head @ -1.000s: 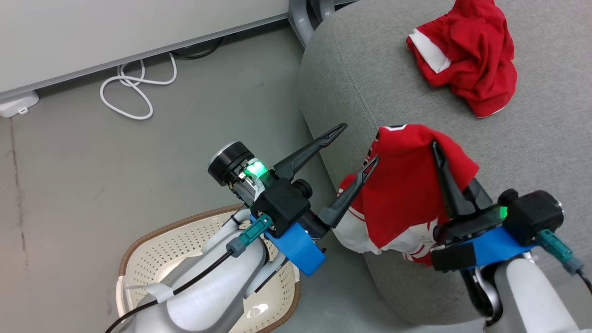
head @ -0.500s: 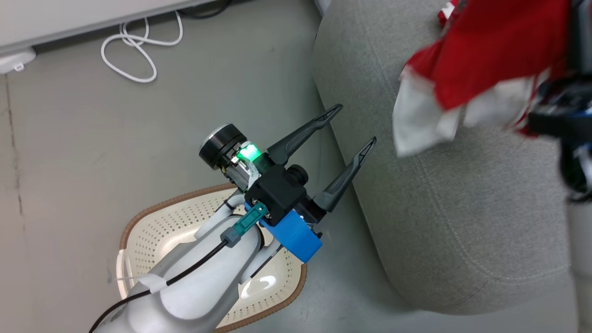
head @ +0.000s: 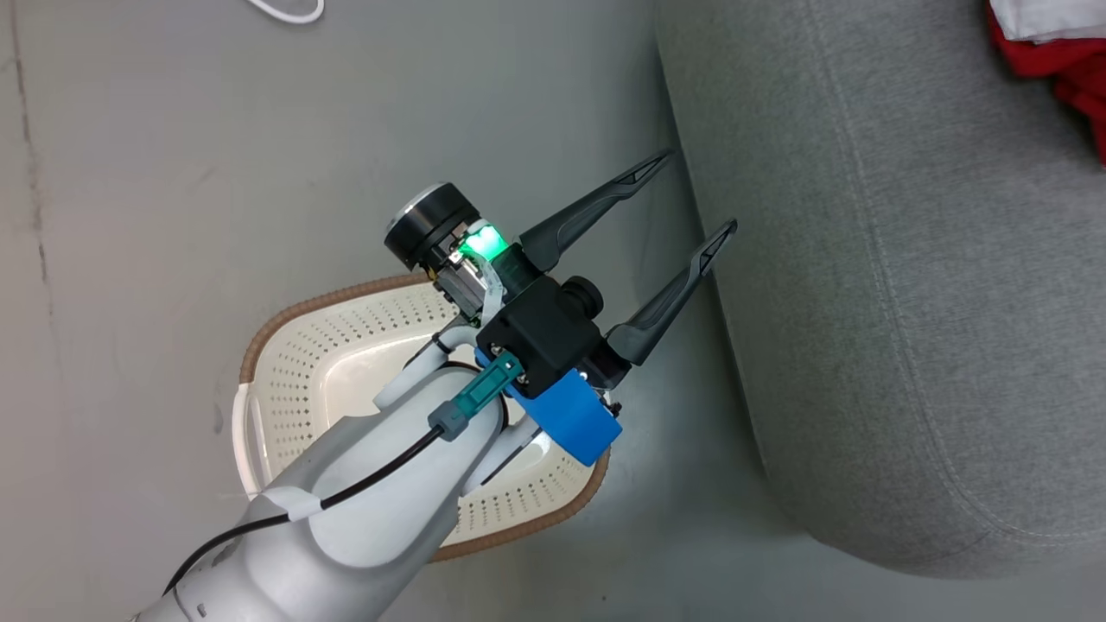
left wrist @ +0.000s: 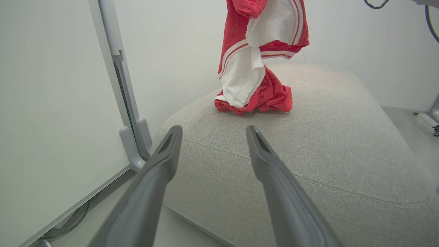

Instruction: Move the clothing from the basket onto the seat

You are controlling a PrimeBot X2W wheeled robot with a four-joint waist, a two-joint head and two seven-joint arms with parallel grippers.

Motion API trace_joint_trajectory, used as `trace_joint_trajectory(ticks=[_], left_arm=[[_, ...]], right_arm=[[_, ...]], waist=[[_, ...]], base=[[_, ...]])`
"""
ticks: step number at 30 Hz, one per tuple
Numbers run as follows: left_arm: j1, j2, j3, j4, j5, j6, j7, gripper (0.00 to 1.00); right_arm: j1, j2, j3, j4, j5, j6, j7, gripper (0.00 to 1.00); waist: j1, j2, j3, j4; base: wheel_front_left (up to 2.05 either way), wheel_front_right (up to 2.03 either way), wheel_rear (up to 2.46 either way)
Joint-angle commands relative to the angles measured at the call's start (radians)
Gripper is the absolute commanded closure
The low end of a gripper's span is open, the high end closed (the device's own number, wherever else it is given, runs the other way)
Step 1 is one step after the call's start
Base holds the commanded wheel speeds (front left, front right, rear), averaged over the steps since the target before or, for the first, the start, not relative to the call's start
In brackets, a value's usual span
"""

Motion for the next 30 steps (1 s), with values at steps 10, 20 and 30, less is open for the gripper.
trace_joint_trajectory(ticks=[10,20,30], left_arm=[[-0.051,0.005,0.010,-0.008,0.018,0.001,-0.006,0.00],[-0.067,0.005,0.013,-0.006,0.022,0.000,-0.008,0.00],[-0.064,0.000,0.023,-0.005,0.023,0.002,-0.008,0.00]], right_arm=[[0.000,-0.048,-0.025,0.207,-0.002,0.000,0.000,1.00],[0.098,0.017,-0.072,0.318,0.005,0.000,0.000,1.00],[0.177,0.095,-0.096,0.376,-0.017,0.000,0.000,1.00]], waist=[[-0.0001,0.0000,0.108,0.042],[-0.0001,0.0000,0.143,0.052],[-0.0001,0.0000,0.123,0.053]], base=[[0.00,0.00,0.00],[0.00,0.00,0.00],[0.00,0.00,0.00]])
